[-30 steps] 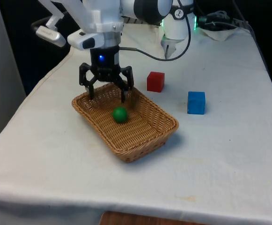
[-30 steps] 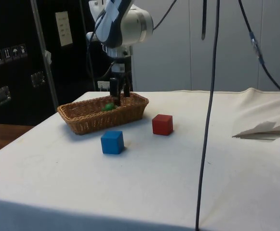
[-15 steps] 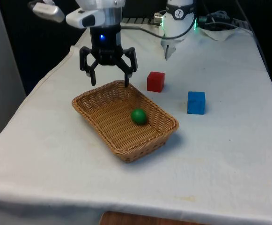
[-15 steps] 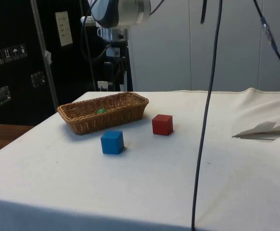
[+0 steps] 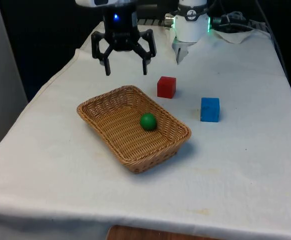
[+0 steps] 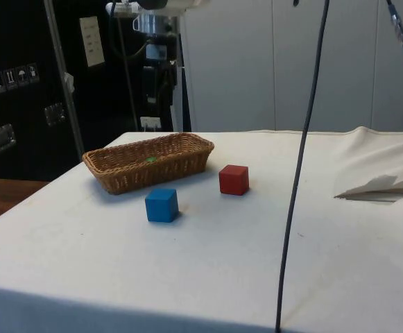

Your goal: Place all non-red objects into the basket.

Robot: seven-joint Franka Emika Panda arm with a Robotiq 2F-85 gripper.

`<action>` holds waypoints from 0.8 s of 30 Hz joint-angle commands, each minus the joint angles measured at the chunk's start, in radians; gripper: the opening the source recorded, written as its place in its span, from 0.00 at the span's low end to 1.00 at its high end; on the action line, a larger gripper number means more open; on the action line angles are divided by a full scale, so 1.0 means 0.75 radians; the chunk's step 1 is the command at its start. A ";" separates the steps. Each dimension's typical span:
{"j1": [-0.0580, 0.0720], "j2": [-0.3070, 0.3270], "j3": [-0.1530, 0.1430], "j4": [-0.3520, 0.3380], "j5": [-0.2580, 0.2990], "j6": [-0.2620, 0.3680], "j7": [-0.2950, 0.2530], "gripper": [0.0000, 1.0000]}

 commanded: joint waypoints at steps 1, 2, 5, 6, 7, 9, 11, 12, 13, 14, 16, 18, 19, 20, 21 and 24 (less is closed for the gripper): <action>0.016 -0.017 -0.008 -0.013 -0.023 -0.007 0.023 1.00; 0.021 -0.027 -0.008 -0.017 -0.029 -0.012 0.029 1.00; 0.032 -0.052 -0.003 -0.029 -0.051 -0.031 0.052 1.00; 0.032 -0.052 -0.003 -0.029 -0.051 -0.031 0.052 1.00; 0.040 -0.069 0.001 -0.041 -0.063 -0.040 0.068 1.00; 0.048 -0.087 0.005 -0.053 -0.072 -0.049 0.080 1.00; 0.041 -0.087 0.015 -0.052 -0.060 -0.052 0.072 1.00; 0.056 -0.104 0.009 -0.068 -0.080 -0.055 0.093 1.00; 0.063 -0.121 0.016 -0.084 -0.088 -0.059 0.105 1.00; 0.065 -0.131 0.020 -0.093 -0.093 -0.060 0.112 1.00; 0.069 -0.148 0.025 -0.109 -0.101 -0.064 0.121 1.00; 0.076 -0.165 0.033 -0.128 -0.107 -0.067 0.131 1.00; 0.077 -0.173 0.037 -0.136 -0.109 -0.067 0.136 1.00; 0.065 -0.161 0.041 -0.123 -0.093 -0.069 0.117 1.00; 0.079 -0.181 0.041 -0.144 -0.112 -0.068 0.140 1.00; 0.088 -0.209 0.061 -0.177 -0.120 -0.067 0.157 1.00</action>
